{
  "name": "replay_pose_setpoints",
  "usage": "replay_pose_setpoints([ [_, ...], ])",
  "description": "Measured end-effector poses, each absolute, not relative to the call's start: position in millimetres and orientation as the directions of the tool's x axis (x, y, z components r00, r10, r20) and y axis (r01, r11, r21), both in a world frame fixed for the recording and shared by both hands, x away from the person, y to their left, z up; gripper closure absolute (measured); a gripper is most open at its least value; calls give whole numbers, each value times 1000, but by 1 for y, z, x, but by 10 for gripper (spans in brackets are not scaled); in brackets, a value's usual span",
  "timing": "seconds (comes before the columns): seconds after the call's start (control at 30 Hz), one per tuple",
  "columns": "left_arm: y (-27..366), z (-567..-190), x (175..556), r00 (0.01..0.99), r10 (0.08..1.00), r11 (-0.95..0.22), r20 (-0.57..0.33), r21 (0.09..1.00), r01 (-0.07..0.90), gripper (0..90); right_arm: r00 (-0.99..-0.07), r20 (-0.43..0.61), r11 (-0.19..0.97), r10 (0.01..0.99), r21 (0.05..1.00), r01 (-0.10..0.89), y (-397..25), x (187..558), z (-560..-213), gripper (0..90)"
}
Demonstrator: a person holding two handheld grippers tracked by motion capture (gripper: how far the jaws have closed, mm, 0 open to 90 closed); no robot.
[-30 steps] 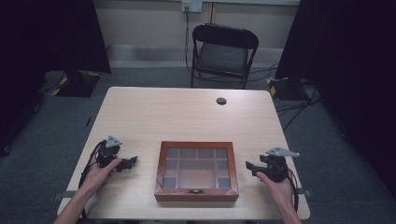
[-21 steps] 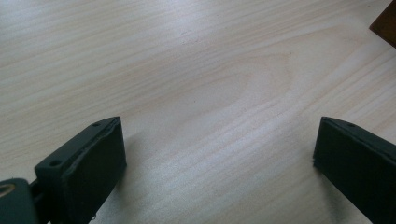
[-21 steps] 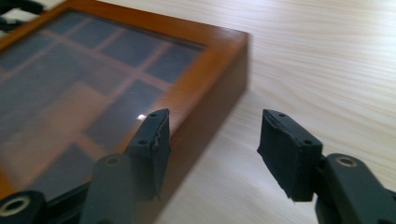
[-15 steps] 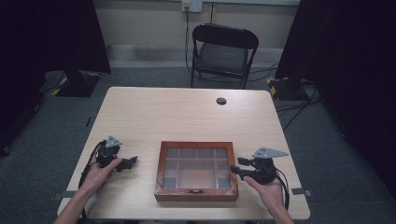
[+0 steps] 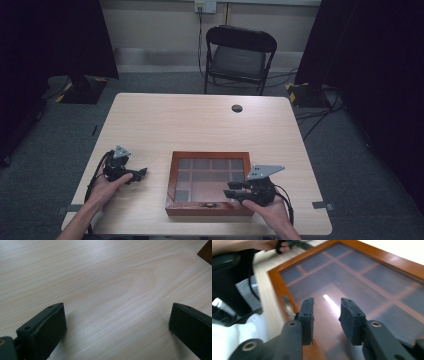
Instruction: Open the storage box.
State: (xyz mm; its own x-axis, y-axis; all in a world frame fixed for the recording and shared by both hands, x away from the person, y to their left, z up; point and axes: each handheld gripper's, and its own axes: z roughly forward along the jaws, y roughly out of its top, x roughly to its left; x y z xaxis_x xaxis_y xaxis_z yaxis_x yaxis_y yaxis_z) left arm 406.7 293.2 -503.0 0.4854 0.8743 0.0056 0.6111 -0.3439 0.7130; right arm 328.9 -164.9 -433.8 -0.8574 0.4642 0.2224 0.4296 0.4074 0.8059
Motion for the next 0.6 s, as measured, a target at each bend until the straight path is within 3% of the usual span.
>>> replay_pose_setpoints([
  [0.4, 292, -503, 406, 476, 879, -325, -12, 716, 618, 10, -922, 233, 478, 309, 800, 362, -135, 319, -437, 768],
  [0.6, 290, -500, 404, 486, 874, -329, -14, 720, 611, 107, -933, 219, 498, 286, 798, 340, -130, 320, -440, 768],
])
